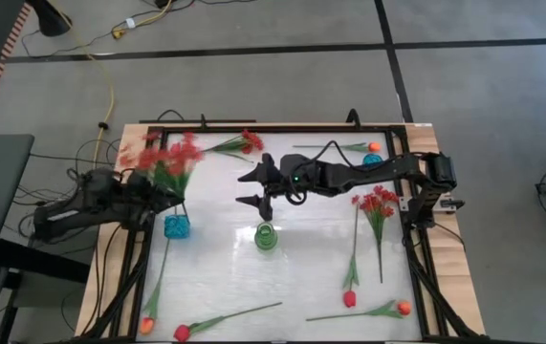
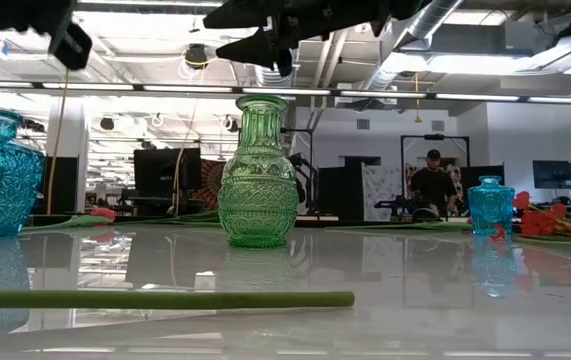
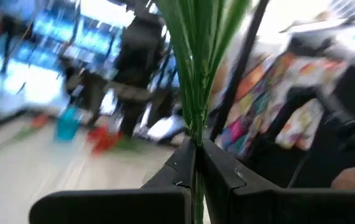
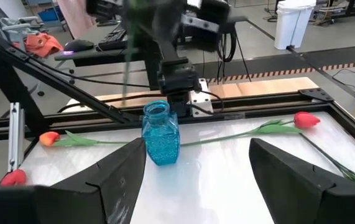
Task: Sort flowers into vase by color
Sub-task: Put the bottom red flowers into the left blue vase
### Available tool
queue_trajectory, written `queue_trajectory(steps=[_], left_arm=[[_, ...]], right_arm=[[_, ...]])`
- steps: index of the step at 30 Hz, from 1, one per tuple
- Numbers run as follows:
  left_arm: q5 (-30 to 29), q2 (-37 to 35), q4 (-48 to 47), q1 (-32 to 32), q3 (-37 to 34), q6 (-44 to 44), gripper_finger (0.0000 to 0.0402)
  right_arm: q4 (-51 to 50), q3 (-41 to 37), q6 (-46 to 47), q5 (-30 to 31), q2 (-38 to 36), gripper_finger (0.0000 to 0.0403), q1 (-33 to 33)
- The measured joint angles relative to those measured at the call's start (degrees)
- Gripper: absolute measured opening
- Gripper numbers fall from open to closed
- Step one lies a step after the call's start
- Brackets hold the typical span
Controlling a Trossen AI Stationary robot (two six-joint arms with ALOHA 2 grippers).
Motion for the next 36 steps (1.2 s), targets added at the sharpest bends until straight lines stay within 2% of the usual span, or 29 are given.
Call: queue_trajectory(steps=[6,12,25,31,36], left_arm=[[-13.91,1.97,0.67,-13.31,-0.87,3.84,0.0000],[-30.31,2.09,-1.26,-26.38,-0.81,6.65,0.0000],[-58.19,3.34,-5.23,-49.42,-0.09,4.68,0.0000],[-72.45,7.75,-7.70,-62.20,1.67,3.05,0.0000],[-87.47,13.89,-8.69,-74.55,4.33,2.08,0.0000]], right_arm=[[-0.12,0.00,0.00,0.00,0.00,0.0311,-0.66],[-1.64,0.00,-0.13,-0.07,0.00,0.0311,-1.34],[-2.93,0.00,-2.40,-0.15,0.00,0.0311,-3.78],[-3.41,0.00,-2.41,-0.24,0.00,0.0311,-3.26],[-3.39,0.00,-2.43,-0.28,0.00,0.0311,-3.05]])
